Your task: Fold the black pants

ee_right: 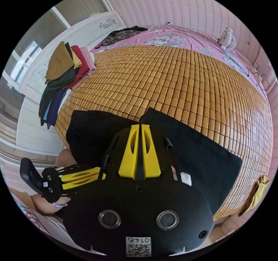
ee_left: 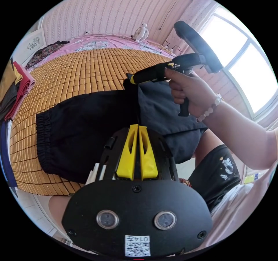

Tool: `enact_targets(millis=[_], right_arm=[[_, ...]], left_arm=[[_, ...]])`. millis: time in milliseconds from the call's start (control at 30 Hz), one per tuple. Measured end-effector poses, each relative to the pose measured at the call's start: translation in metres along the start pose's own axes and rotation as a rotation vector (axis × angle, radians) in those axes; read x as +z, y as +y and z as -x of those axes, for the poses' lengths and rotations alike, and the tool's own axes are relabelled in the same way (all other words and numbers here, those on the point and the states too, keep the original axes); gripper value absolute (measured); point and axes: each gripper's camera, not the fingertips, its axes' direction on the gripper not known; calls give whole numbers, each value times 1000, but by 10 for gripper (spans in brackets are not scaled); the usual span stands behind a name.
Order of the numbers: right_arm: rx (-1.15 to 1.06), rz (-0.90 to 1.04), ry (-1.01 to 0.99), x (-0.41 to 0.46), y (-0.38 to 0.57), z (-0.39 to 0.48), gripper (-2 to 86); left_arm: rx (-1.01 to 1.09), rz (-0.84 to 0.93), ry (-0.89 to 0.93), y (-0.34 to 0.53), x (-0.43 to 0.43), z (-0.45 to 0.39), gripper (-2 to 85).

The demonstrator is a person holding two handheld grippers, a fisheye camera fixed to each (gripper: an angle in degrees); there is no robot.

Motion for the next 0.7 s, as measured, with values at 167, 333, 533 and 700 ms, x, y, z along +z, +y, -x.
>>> enact_targets(millis=[167,333,533,700], right_arm=[[-30,71,16,39,-3,-3,50],[-72,105,93,64,5,4,86],[-120,63,212,65,15,0,65],[-99,58,113,50,19,-28,78]], left_arm=[[-10,85,-29,10,24,0,-9],[-29,85,-23,15,27,-1,-3],[-61,57,-32,14,7,-1,66],[-34,38,2,11,4,-7,87]])
